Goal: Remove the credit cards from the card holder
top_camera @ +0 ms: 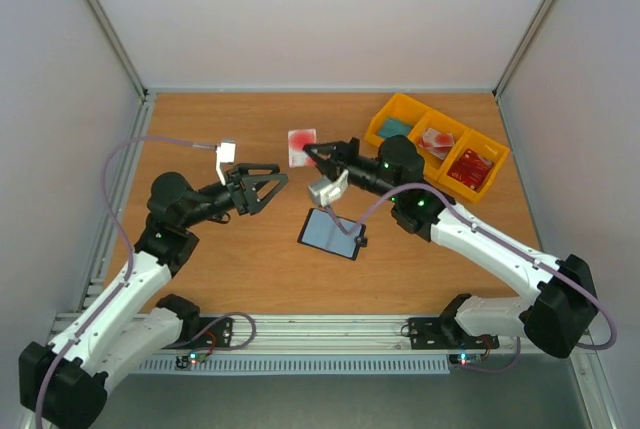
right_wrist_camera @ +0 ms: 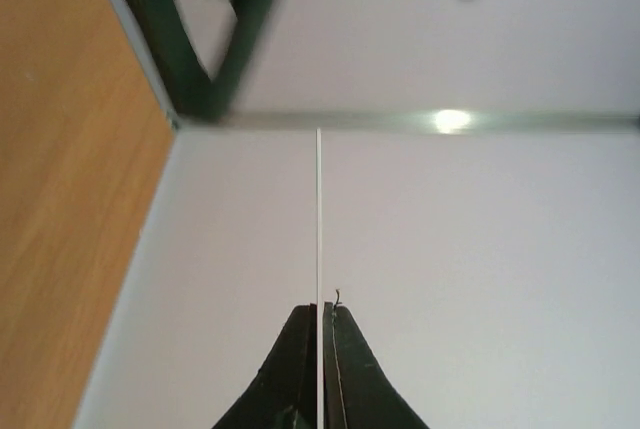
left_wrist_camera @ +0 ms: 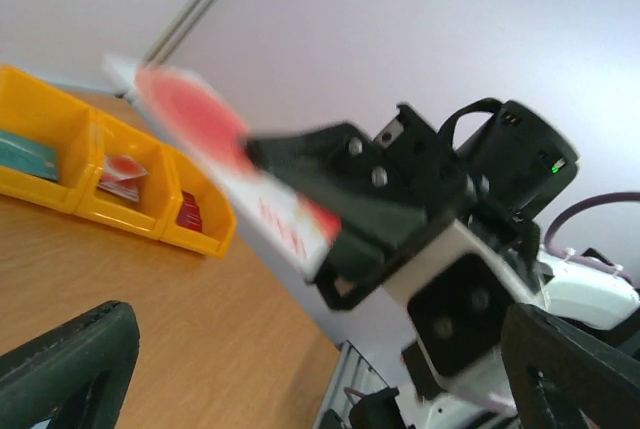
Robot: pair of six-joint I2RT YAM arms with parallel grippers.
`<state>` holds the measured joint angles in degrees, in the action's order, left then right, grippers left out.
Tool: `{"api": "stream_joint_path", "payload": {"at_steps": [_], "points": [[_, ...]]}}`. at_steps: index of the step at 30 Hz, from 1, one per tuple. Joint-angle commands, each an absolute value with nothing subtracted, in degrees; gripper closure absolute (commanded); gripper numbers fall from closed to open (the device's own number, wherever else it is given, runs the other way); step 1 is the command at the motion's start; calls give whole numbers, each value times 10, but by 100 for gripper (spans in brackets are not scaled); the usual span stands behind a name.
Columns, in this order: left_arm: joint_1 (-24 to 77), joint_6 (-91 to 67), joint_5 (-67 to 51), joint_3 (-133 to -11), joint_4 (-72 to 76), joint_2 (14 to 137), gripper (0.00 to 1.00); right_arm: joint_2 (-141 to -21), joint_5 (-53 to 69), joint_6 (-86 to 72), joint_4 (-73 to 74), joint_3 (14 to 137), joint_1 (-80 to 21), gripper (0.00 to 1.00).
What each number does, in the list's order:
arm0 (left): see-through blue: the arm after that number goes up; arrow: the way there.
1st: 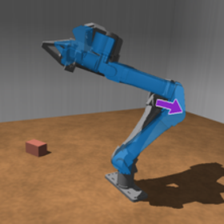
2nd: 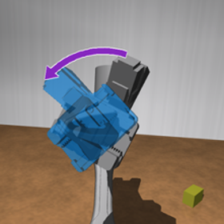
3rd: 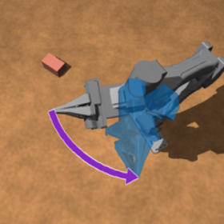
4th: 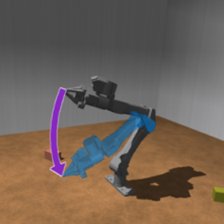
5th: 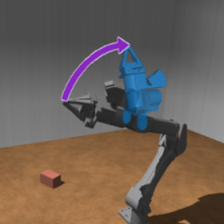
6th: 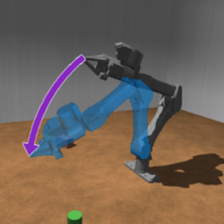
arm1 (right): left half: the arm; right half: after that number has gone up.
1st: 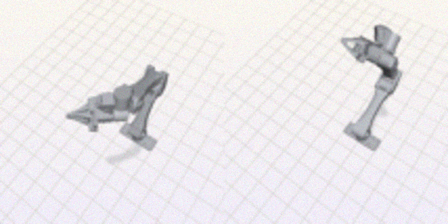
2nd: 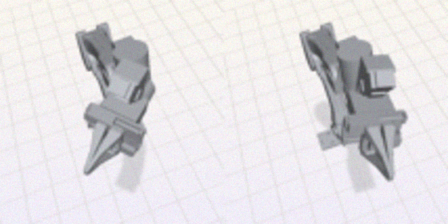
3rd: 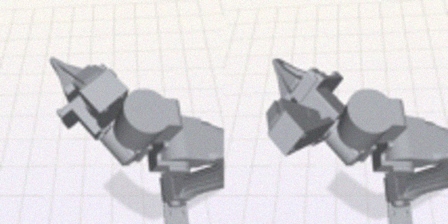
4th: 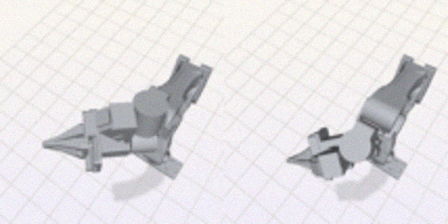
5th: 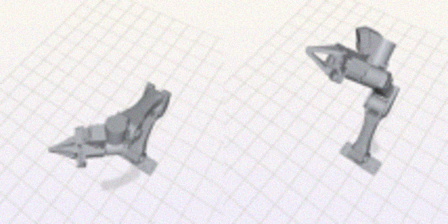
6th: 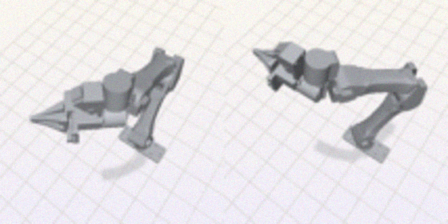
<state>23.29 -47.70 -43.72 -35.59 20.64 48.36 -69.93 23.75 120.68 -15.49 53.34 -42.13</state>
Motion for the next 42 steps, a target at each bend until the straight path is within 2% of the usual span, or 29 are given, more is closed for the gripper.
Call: {"api": "stream_joint_path", "payload": {"at_steps": [1,3,4,8,11,13,18,28,42], "points": [[219,-447,-386,-334,184,454,1,-731,-30,1076,-117,622,-416,99],[210,-439,-380,-326,175,442,1,-755,-135,959,34,704,-396,99],[205,-436,-378,-322,171,437,1,-773,-159,885,163,753,-376,99],[191,-429,-358,-293,169,422,1,-881,-224,680,463,929,-270,99],[187,-430,-350,-272,169,414,1,-976,-265,607,622,1032,-193,99],[187,-430,-348,-262,166,409,1,-1031,-292,584,679,1073,-154,99],[187,-423,-343,-244,159,394,1,-1113,-275,582,690,1133,-90,99],[186,-414,-332,-229,145,383,1,-1286,-311,595,721,1242,-60,99],[185,-394,-326,-228,149,401,1,-1375,-346,636,658,1287,-53,99]]}}
